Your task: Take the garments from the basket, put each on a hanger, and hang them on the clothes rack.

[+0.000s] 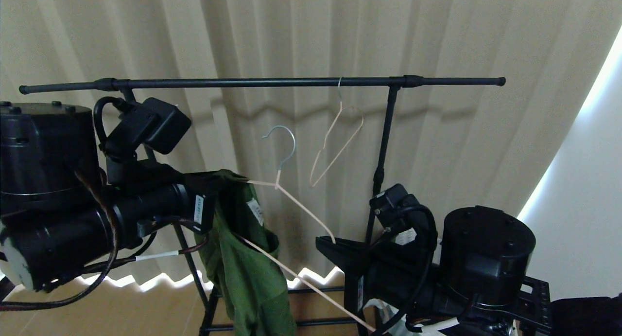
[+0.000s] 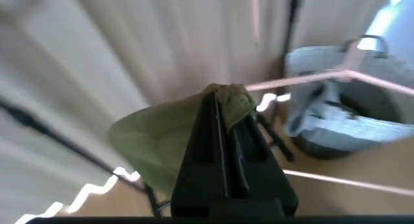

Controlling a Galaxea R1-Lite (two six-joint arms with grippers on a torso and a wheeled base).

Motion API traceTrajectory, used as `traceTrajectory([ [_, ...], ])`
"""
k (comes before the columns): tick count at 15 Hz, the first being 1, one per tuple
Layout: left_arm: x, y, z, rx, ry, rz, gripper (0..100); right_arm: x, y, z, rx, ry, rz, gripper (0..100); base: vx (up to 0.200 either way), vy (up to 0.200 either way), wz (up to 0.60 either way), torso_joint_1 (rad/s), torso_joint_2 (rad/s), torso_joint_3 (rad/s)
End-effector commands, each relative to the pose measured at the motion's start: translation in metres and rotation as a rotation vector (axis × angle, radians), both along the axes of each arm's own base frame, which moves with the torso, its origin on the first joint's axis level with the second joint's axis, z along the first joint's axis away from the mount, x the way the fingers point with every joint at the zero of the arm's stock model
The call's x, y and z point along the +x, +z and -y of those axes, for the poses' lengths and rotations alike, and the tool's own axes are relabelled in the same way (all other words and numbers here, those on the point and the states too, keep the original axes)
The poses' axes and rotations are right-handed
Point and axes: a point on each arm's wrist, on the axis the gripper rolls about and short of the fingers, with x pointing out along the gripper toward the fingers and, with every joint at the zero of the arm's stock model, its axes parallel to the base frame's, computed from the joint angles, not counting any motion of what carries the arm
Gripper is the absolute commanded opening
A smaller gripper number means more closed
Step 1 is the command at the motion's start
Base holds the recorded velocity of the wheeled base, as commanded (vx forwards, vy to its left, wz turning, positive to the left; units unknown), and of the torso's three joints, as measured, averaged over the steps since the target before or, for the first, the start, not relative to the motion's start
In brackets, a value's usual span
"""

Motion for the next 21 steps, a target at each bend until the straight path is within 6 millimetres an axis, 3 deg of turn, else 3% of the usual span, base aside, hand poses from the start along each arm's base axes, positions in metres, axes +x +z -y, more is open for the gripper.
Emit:
traceTrajectory([
  [1,-0.013,0.006,0.007,-0.019,-0.074,0.021,0,0.0,0.001,0.0,0.002,-0.001,0.001,0,0.0,0.0,0.0,0.0,0.0,0.0],
  [5,-0.028,0.005,0.027,-0.018,-0.179,0.021,0,0.0,0.002,0.0,0.007,0.001,0.005,0,0.0,0.0,0.0,0.0,0.0,0.0],
  [10,-0.029,-0.002,0.026,0.002,-0.184,0.005,0,-0.001,0.005,0.001,0.013,0.001,0.012,0,0.0,0.0,0.0,0.0,0.0,0.0],
  [11,-0.03,-0.002,0.026,0.005,-0.186,0.004,100,-0.001,0.006,0.001,0.017,0.001,0.015,0,0.0,0.0,0.0,0.0,0.0,0.0],
  [17,-0.037,0.0,0.018,0.012,-0.187,0.03,100,-0.005,0.028,0.014,0.067,-0.016,0.064,0,0.0,0.0,0.0,0.0,0.0,0.0],
  [21,-0.039,0.006,0.003,0.042,-0.153,0.125,100,-0.004,0.054,0.041,0.093,-0.066,0.097,0,0.0,0.0,0.0,0.0,0.0,0.0],
])
